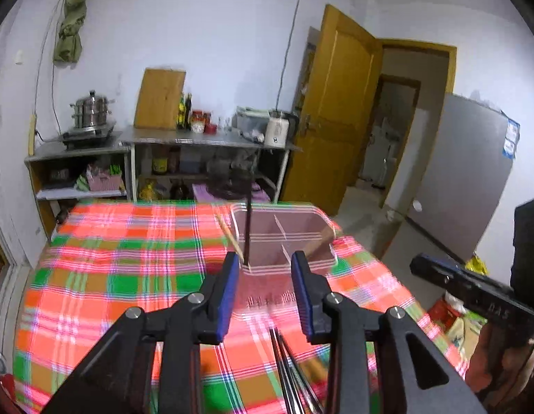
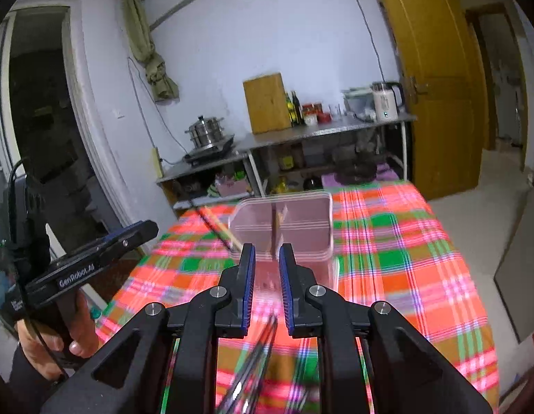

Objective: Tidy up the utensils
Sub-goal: 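Open the left tool over the basket while the right tool releases its chopstick, then move both open tools back down to the remaining black chopsticks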

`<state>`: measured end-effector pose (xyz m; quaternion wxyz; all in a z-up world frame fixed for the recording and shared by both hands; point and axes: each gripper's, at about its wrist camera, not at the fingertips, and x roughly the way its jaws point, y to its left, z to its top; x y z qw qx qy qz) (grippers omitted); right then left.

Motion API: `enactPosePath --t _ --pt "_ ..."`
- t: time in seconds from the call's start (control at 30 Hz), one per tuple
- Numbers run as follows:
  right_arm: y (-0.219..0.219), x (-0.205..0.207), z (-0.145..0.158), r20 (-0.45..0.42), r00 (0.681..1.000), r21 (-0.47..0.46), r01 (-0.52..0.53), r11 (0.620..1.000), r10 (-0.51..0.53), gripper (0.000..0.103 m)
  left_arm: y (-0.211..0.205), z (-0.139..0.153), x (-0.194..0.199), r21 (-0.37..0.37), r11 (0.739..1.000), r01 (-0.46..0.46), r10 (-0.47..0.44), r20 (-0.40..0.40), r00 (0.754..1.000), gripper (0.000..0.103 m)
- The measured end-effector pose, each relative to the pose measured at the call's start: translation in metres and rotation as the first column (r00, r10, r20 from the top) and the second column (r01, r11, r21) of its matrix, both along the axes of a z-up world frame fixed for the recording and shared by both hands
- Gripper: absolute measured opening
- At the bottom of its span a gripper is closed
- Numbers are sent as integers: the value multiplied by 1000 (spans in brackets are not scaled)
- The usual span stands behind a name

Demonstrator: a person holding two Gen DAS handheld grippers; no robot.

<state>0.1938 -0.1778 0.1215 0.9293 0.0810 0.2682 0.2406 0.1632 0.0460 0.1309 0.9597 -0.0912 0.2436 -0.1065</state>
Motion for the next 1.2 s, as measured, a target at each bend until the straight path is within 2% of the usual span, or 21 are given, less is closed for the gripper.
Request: enactPosePath --t 0.27,0.43,0.87,1.2 --pt "-8 -22 -57 -126 992 -55 -1 998 -6 15 -7 -67 -20 -17 1000 26 -28 -142 990 33" --pt "-10 -22 -87 -194 981 -63 -11 998 -2 15 -13 -95 -23 -14 999 37 -39 -208 977 33" --pt "-8 -10 -131 -291 956 -105 -11 994 -20 15 -36 -127 -15 21 996 82 -72 -308 949 33" --pt "-1 1 -148 -321 947 -137 -16 990 -29 15 -48 -149 2 88 993 80 -40 -384 922 33"
